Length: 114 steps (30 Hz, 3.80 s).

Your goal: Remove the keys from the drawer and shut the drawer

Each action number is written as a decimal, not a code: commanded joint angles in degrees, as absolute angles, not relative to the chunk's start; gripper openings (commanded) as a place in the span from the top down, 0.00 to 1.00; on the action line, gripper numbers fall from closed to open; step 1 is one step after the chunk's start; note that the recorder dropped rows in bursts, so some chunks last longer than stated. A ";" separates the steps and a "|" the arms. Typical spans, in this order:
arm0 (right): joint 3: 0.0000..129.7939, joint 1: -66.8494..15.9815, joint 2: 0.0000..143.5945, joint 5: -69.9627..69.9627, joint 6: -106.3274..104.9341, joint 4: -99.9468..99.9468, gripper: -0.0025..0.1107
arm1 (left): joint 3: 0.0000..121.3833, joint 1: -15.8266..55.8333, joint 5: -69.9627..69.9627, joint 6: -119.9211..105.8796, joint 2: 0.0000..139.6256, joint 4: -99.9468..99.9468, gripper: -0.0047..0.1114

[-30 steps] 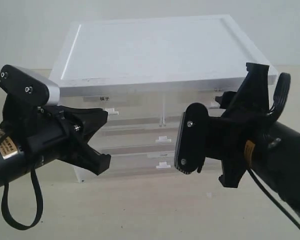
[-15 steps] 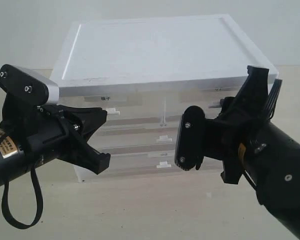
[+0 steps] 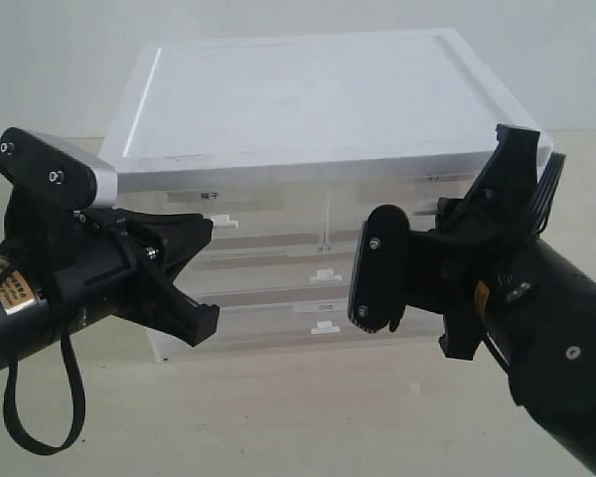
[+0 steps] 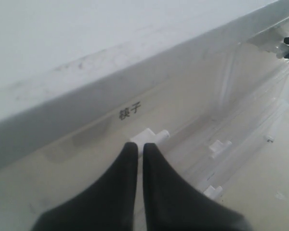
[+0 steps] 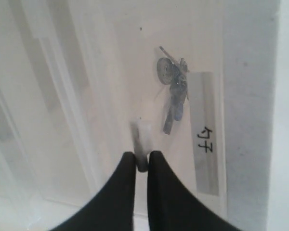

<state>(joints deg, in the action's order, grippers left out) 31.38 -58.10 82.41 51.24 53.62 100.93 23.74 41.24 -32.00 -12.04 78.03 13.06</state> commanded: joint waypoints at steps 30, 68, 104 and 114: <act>29.18 -73.34 70.63 56.40 48.71 86.83 0.98 | 23.50 41.20 -32.66 -11.64 78.05 13.56 0.92; 55.49 -42.93 60.98 48.58 -19.46 21.65 0.53 | 23.50 41.20 -32.51 -12.06 78.05 10.67 0.92; 52.72 -42.93 76.42 37.67 -35.03 19.61 0.68 | 23.50 41.20 -29.92 -12.06 78.05 4.60 0.92; 52.72 -42.93 72.71 38.38 -35.64 19.83 0.98 | 23.50 41.20 -31.21 -12.06 78.05 4.60 0.92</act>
